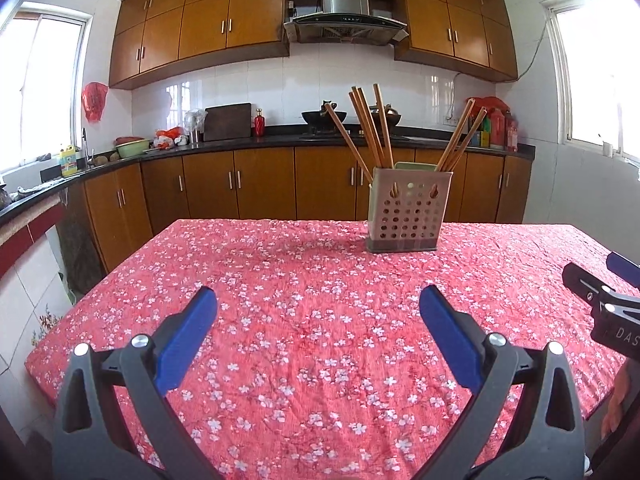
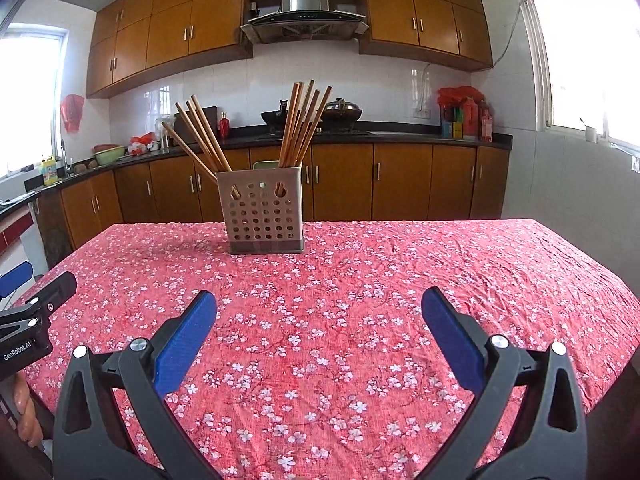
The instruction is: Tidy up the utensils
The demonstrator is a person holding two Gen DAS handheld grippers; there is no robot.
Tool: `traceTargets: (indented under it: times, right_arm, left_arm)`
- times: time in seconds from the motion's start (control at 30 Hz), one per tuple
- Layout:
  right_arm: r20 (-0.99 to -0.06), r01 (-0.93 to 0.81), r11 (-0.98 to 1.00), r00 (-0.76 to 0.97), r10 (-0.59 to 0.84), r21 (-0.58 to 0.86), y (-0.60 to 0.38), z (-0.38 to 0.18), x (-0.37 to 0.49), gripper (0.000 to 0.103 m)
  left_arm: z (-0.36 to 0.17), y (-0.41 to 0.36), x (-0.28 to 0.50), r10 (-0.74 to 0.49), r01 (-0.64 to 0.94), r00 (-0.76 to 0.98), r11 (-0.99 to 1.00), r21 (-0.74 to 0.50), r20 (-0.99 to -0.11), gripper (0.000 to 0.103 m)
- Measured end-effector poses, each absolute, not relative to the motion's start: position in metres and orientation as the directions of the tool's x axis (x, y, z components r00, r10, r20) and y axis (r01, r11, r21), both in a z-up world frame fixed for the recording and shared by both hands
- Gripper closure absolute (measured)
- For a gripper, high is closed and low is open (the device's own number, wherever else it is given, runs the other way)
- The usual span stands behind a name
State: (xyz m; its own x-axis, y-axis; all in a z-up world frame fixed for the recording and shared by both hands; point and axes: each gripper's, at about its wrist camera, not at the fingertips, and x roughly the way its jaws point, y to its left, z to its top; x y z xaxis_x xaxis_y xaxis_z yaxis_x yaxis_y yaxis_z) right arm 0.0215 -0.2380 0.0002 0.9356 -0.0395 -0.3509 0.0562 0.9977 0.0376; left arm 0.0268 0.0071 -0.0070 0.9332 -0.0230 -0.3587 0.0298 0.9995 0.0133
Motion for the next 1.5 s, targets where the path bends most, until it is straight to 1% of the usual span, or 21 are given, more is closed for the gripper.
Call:
traceTargets:
  times: [1.5]
  right_arm:
    - [-0.363, 0.06, 0.997, 0.931, -0.038, 0.049, -0.237, -0.0011, 0.0218, 0.002]
  left_arm:
    - [-0.0112, 0.0064, 0.0282, -0.027, 0.03, 0.931, 1.0, 0.001, -0.364, 0.004]
